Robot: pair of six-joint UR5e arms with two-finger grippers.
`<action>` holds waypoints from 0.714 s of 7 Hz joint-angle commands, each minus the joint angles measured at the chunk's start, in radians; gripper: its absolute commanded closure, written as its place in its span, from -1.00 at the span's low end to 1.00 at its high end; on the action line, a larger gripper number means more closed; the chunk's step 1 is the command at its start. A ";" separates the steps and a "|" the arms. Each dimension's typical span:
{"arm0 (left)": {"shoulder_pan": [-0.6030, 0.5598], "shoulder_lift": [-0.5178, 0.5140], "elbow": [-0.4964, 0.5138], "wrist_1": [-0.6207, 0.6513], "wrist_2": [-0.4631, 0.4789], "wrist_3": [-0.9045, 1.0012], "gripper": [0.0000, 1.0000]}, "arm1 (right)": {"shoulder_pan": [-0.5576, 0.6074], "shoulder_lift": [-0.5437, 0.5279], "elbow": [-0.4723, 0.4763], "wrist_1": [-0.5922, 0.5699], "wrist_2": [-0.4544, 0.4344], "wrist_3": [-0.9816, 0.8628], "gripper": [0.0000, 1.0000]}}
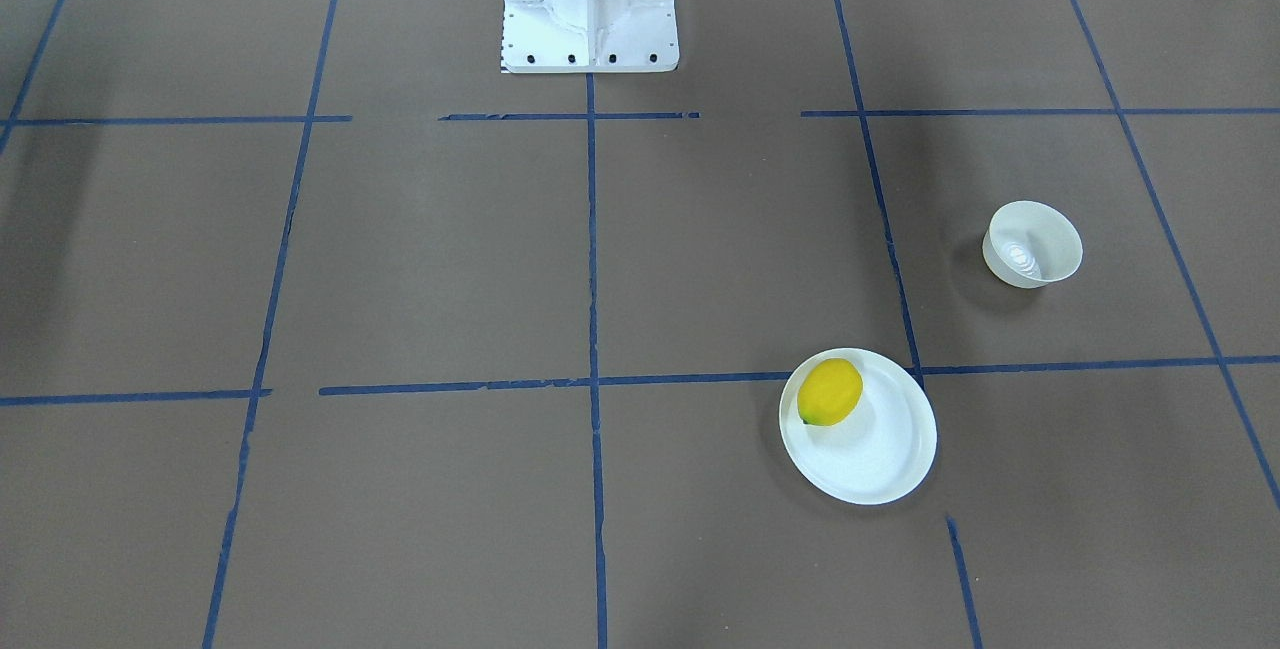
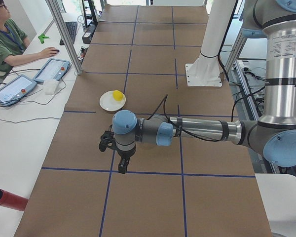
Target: Move lemon from plate to bowl
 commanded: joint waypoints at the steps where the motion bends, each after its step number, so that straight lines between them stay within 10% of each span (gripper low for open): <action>1: 0.011 -0.004 -0.004 -0.015 0.000 -0.004 -1.00 | 0.000 0.000 -0.002 0.000 0.000 0.000 -1.00; 5: 0.040 -0.081 -0.004 -0.053 0.009 -0.010 -1.00 | 0.000 0.000 0.000 0.000 0.000 0.000 -1.00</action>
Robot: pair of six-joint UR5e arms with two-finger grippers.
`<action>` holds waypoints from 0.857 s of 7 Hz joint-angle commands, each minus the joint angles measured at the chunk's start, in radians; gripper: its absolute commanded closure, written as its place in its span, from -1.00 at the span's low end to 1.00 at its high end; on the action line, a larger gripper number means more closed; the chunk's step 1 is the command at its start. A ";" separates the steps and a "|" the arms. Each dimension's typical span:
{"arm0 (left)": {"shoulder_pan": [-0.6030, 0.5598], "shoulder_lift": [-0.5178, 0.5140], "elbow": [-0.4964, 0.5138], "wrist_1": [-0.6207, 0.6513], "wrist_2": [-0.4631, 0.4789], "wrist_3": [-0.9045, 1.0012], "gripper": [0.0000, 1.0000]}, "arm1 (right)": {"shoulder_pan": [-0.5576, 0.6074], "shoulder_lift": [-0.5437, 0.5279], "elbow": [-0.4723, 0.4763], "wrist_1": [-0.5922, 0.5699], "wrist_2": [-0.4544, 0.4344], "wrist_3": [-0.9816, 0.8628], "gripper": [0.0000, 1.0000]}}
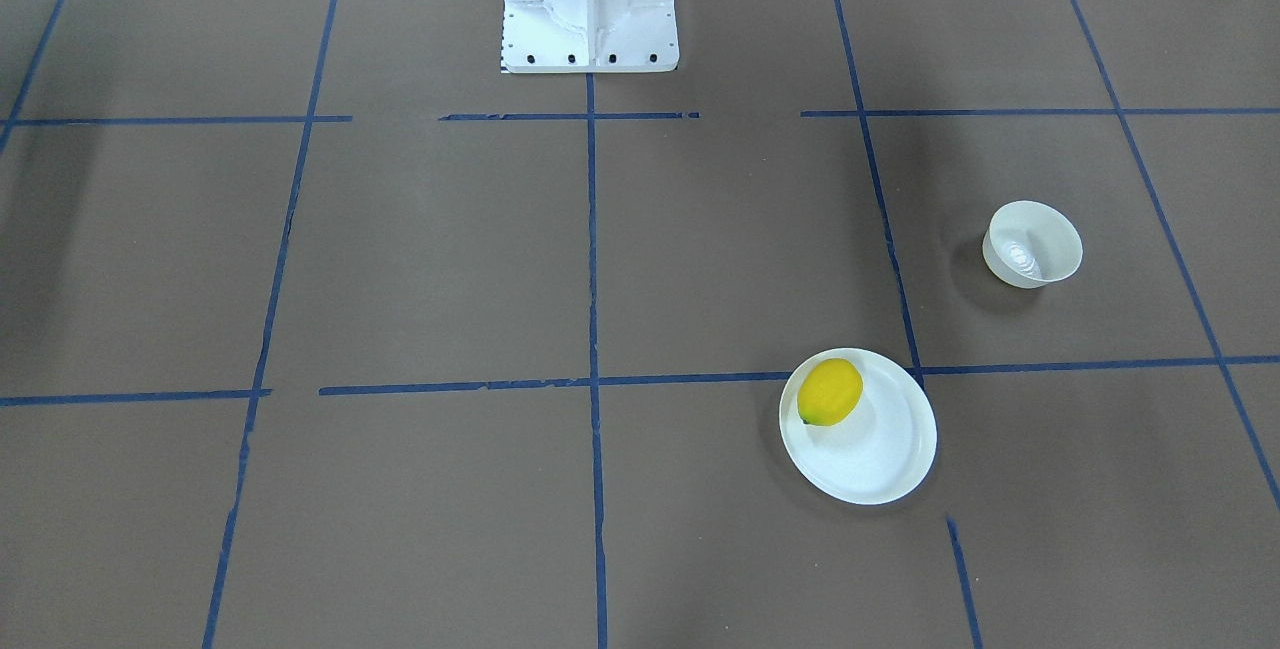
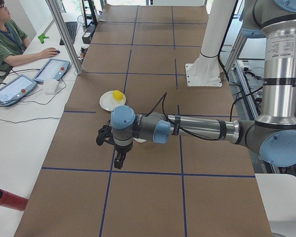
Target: Move lemon from plate to bowl
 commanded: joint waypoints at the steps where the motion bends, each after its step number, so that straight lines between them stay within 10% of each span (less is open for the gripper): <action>1: 0.071 -0.099 0.011 -0.003 0.007 -0.001 -1.00 | 0.000 0.000 0.000 0.000 0.000 0.000 -1.00; 6: 0.341 -0.320 0.011 -0.031 0.041 -0.131 -1.00 | 0.000 0.000 0.000 0.000 0.000 0.000 -1.00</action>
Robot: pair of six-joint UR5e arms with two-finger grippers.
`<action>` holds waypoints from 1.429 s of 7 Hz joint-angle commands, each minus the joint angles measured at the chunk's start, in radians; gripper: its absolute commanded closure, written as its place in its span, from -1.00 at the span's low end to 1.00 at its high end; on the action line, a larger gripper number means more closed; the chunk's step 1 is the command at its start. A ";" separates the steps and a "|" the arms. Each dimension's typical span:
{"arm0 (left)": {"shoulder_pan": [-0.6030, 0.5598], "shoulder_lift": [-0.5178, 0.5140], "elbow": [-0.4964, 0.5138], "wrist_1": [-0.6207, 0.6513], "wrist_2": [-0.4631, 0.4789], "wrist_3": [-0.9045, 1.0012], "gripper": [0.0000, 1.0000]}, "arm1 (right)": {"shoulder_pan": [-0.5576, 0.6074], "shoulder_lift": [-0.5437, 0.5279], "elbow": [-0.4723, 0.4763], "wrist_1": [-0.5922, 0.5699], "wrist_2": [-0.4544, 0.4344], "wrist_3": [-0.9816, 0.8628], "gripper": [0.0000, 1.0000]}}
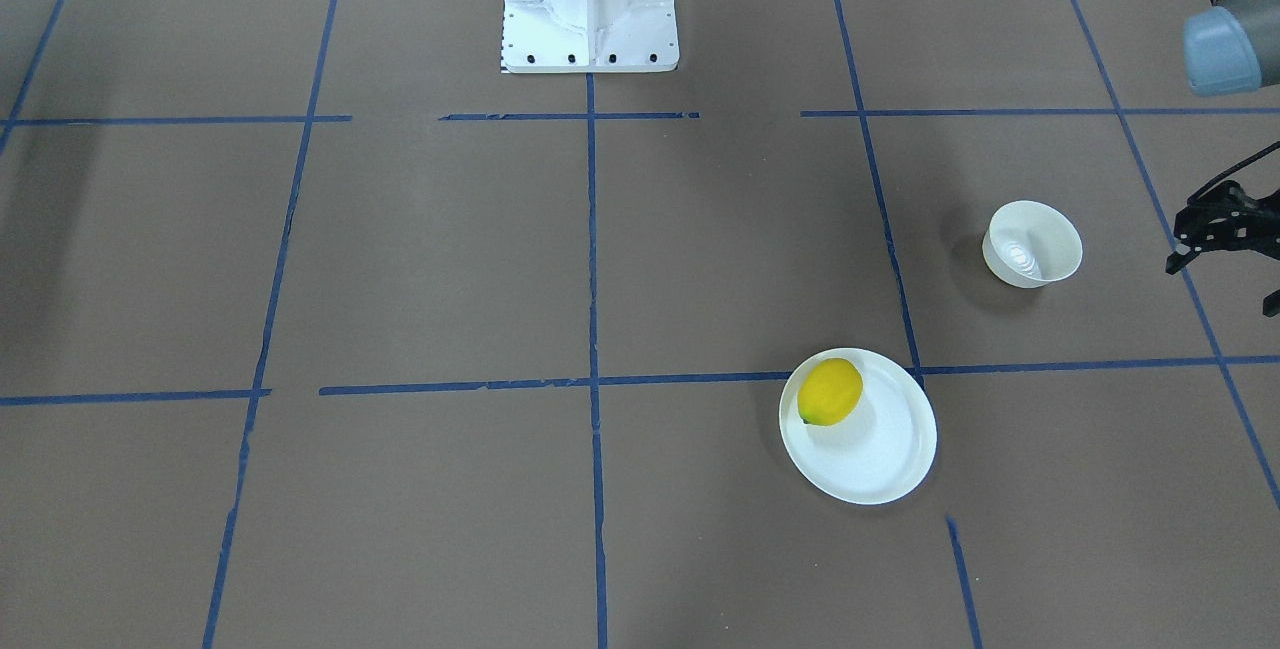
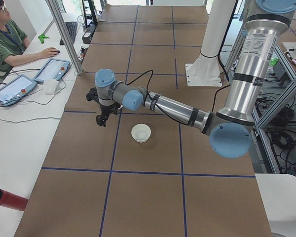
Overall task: Move lemon from plate to bowl
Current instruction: 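Reach the left gripper down over the yellow lemon on the white plate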
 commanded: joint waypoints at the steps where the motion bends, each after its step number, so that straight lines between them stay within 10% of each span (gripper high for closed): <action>1: 0.174 -0.108 0.000 -0.008 0.140 -0.195 -1.00 | 0.000 0.000 0.000 0.000 0.000 0.000 -1.00; 4: 0.315 -0.197 0.014 -0.053 0.150 -0.352 -1.00 | 0.000 0.000 0.000 0.000 0.000 0.000 -1.00; 10: 0.390 -0.400 0.393 -0.288 0.198 -0.513 -1.00 | 0.000 0.000 0.000 0.000 0.000 0.000 -1.00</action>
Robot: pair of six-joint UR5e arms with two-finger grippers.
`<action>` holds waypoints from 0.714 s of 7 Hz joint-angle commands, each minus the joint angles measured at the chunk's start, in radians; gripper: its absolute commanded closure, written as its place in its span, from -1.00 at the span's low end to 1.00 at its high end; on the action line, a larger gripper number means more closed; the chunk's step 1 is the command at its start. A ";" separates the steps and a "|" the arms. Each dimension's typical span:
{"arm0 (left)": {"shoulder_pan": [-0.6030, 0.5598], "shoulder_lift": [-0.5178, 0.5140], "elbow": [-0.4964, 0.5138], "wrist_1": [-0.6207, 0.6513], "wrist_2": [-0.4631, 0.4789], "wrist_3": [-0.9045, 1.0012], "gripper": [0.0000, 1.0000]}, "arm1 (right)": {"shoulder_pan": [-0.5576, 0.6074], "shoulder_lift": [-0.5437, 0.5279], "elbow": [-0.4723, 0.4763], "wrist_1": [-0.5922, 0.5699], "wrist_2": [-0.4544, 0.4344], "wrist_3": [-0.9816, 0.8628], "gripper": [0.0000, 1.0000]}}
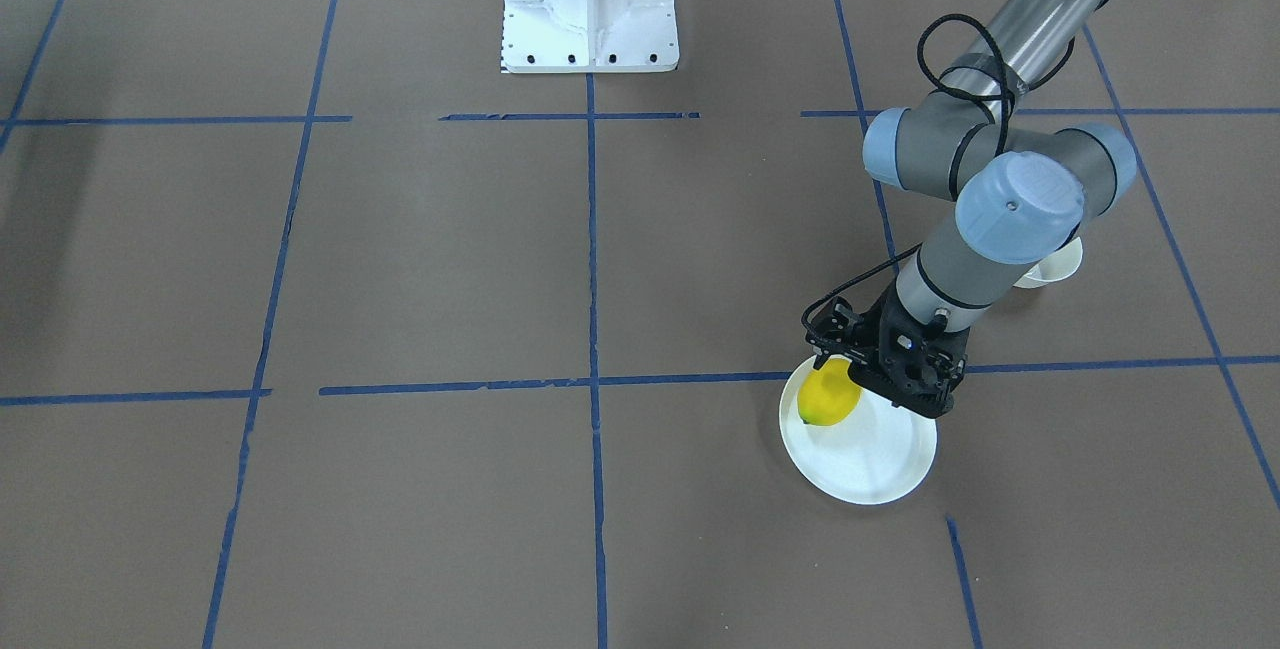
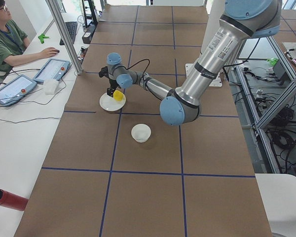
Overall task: Move lemon from plate to bowl
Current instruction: 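Reach the left gripper down over the yellow lemon on the white plate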
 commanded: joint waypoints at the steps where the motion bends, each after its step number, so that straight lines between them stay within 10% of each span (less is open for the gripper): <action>1: 0.001 -0.037 0.060 -0.010 -0.001 -0.002 -1.00 | 0.000 0.000 0.000 0.000 0.000 0.000 -1.00; 5: 0.052 -0.037 0.086 -0.010 -0.002 -0.025 -1.00 | 0.000 0.000 0.000 0.000 0.000 0.000 -1.00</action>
